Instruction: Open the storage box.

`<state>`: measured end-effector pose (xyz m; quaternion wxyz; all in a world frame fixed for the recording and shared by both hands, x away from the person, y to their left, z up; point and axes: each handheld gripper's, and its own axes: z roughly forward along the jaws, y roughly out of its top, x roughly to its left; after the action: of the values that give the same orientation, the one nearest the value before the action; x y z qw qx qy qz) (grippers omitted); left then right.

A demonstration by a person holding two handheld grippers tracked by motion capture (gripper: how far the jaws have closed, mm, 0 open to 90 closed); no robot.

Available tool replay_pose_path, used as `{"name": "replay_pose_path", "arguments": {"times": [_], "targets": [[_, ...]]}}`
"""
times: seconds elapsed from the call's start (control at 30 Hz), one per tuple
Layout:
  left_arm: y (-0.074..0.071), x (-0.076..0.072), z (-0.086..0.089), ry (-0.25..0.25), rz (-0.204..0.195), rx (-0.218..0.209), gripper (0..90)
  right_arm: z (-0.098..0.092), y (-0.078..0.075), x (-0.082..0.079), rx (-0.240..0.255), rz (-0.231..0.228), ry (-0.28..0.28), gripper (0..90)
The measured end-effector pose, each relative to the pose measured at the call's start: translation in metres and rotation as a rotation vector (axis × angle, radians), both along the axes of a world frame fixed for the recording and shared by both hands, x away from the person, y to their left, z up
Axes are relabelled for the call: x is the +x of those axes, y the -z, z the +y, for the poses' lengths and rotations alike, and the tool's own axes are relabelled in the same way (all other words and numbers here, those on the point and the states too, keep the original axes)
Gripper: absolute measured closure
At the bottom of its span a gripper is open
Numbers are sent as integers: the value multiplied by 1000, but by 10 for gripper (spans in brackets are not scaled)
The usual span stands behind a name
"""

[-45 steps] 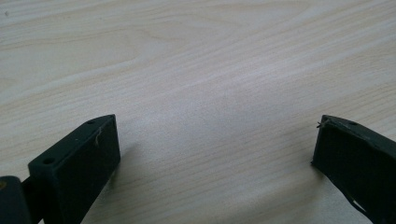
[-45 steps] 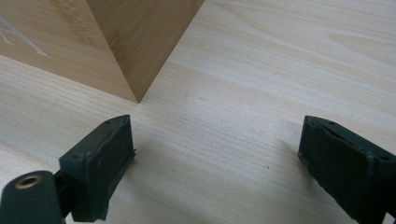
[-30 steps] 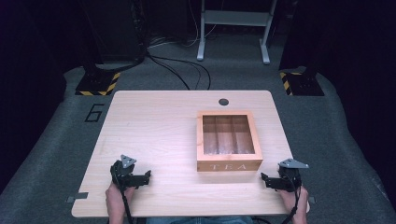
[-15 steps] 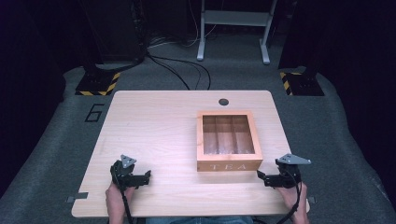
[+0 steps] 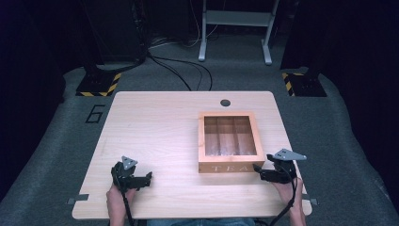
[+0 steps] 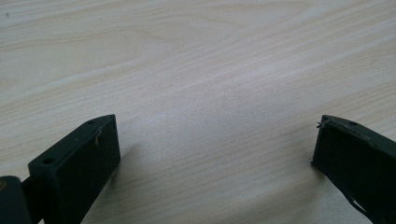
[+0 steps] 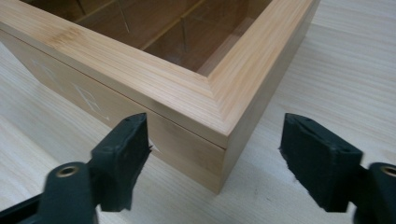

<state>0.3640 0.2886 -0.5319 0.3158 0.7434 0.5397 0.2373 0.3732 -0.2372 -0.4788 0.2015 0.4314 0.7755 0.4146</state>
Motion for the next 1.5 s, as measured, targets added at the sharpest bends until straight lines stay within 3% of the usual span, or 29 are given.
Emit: {"name": "replay_pose_path", "arguments": {"times": [0.3,0.63,1.2,1.5], "targets": [[0,0,0,1,2,0,4,1,0,0,-9,-1,-20,383],[0,0,0,1,3,-5,4,-3,1,-4,13,-4,-22,488],[0,1,1,2,2,-6,4,-2,-4,-7,28,-44,-8,527],[0,1,1,2,2,-6,4,-2,-12,-8,62,-97,6,526]]}}
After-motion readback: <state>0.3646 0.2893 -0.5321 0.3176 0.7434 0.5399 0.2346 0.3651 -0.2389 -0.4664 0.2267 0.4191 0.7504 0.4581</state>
